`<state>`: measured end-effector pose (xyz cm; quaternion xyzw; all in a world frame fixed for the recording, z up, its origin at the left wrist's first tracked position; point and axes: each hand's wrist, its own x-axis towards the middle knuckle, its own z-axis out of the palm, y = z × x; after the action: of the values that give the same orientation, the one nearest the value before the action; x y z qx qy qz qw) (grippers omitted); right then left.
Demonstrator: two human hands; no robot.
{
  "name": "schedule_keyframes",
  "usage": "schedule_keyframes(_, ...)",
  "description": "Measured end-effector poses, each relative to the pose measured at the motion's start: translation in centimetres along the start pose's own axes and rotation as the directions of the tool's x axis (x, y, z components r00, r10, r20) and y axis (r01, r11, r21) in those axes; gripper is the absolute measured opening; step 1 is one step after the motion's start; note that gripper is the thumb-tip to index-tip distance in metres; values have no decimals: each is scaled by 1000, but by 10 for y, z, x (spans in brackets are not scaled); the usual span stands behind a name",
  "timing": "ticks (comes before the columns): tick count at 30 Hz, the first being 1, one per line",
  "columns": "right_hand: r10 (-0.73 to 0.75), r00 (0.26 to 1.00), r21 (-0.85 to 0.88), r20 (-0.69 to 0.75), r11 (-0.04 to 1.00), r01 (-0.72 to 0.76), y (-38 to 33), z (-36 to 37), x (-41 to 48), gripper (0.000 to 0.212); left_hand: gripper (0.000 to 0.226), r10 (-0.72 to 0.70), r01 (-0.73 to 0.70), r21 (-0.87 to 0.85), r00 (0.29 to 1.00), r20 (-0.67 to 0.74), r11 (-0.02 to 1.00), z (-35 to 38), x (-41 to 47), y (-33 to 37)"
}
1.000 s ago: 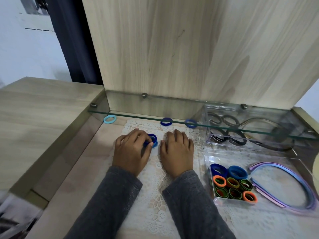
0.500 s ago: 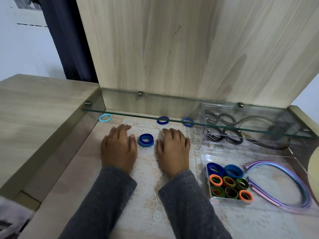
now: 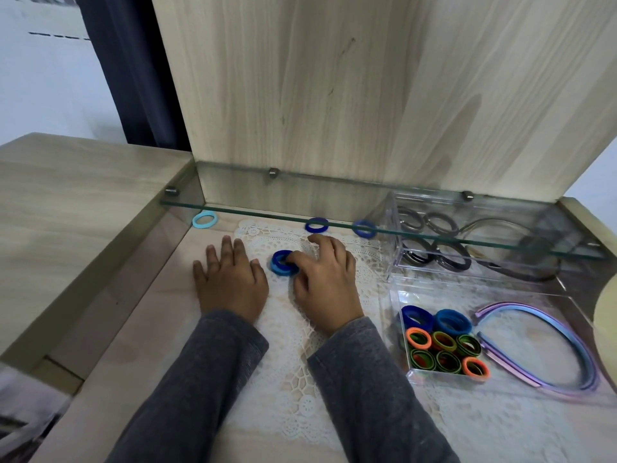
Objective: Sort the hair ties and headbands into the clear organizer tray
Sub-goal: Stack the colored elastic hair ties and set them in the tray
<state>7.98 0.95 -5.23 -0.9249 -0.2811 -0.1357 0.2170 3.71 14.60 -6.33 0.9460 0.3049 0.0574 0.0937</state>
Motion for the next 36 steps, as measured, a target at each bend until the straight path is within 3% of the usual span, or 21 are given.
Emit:
schedule_keyframes(7, -26, 998, -92, 54, 995, 31, -4, -12, 1, 27, 57, 18, -18, -25, 1000, -4, 1000, -2, 1, 0)
schedule_keyframes(14, -39, 974, -222, 224, 971, 89, -3, -39, -7, 35, 56, 160, -164, -49, 984, -83, 985, -7, -3, 3)
schedule_keyframes(19, -9, 962, -265, 273, 961, 84, -2, -53, -14, 33, 54, 318, -320, 21, 927, -201, 947, -12, -15, 7)
schedule_keyframes(27, 22, 948, -278, 318, 958, 71, 2, -66, -28, 31, 47, 451, -447, 89, 837, -309, 890, -17, -29, 9)
schedule_keyframes(32, -10, 953, -296, 301, 950, 103, 3, -72, -31, 29, 49, 426, -437, -10, 881, -205, 899, -13, -49, 10)
schedule_keyframes(36, -51, 956, -350, 288, 924, 155, 3, -74, -33, 31, 52, 356, -366, -186, 930, -86, 912, -19, -63, 17)
